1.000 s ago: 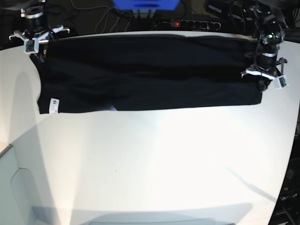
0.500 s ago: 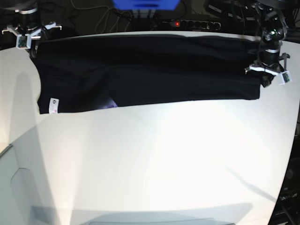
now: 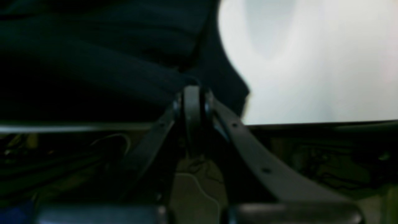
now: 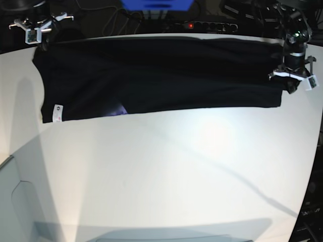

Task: Fold the T-shirt properly
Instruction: 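Pull the folded shirt edge back toward the robot with both grippers, then hold the folded shirt ends with both grippers and straighten it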

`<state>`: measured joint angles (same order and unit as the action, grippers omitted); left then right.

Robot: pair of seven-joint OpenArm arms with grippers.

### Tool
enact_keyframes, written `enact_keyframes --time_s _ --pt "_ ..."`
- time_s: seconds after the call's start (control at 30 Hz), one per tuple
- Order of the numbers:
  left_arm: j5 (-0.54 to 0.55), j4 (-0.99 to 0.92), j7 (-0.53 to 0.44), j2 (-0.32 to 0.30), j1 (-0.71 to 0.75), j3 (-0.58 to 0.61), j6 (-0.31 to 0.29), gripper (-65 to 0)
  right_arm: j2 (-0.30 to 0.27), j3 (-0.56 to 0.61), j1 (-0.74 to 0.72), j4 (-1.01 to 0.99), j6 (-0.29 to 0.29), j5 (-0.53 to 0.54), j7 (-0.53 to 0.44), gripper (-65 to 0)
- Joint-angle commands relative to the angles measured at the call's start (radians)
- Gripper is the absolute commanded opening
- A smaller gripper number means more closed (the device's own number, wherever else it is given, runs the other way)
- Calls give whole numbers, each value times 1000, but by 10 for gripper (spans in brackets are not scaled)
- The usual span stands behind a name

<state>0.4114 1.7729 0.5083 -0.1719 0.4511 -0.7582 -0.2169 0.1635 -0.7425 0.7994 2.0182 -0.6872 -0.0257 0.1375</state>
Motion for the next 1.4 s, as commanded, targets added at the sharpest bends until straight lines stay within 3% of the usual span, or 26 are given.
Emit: enact_keyframes --time_s 0.0,0.77,1.27,1.37 --pt "2 12 -27 -18 -7 -10 3 -650 -6 4 22 19 -11 13 -25 -650" --pt "-3 -6 -27 -13 -27 -44 3 -650 -6 39 102 19 -11 11 -25 -650" --pt "2 -158 -27 -8 -18 -36 1 -650 -6 33 -148 11 -11 5 -12 -650" --pt "-6 -189 -27 -8 -22 -40 -71 -650 -6 33 -203 6 -11 5 -12 -650"
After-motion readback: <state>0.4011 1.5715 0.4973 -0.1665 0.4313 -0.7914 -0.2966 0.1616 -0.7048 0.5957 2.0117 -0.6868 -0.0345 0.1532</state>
